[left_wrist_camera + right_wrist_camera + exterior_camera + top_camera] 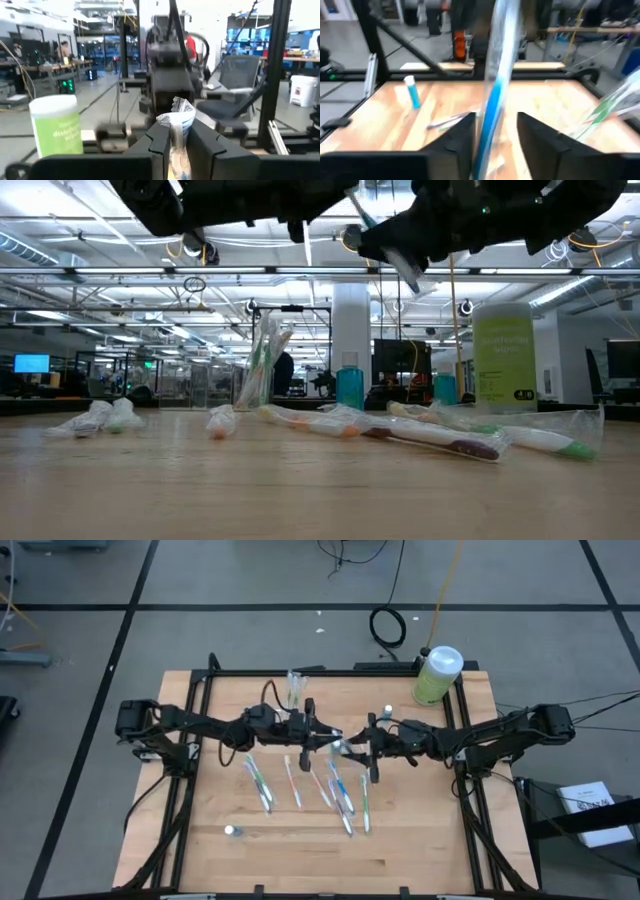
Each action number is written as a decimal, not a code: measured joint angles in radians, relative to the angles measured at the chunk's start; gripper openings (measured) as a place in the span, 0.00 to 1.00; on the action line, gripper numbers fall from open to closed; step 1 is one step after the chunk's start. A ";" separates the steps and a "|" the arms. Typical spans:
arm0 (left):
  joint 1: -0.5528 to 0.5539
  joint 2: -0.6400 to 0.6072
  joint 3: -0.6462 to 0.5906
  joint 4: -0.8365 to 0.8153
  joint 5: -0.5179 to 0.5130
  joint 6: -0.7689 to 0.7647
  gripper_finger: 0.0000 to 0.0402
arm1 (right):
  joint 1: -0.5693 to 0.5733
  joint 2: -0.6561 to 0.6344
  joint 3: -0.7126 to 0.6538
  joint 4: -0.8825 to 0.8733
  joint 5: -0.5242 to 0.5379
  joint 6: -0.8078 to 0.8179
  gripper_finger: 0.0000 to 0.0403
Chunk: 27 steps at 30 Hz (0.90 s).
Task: Pick & Place toothbrushing station
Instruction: Put the blue toothbrush into the transparent organizer
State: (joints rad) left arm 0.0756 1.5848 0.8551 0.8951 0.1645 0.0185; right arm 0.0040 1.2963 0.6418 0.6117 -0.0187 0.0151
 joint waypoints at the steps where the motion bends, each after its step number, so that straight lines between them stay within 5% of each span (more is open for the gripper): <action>1: 0.001 -0.013 0.000 -0.022 -0.007 0.003 0.11 | 0.000 -0.010 0.000 -0.019 -0.012 0.002 0.41; 7: 0.015 -0.141 0.000 -0.226 -0.105 0.025 0.04 | -0.002 -0.079 0.000 -0.118 0.044 0.019 0.51; 19: 0.023 -0.335 0.000 -0.636 -0.592 0.052 0.06 | -0.002 -0.282 0.001 -0.289 0.133 -0.032 0.51; 27: 0.092 -0.350 0.000 -0.765 -0.694 -0.007 0.05 | -0.003 -0.366 0.001 -0.408 0.282 -0.034 0.50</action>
State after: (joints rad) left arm 0.1681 1.2350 0.8547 0.1299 -0.5294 0.0115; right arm 0.0013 0.9300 0.6430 0.2039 0.2638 -0.0187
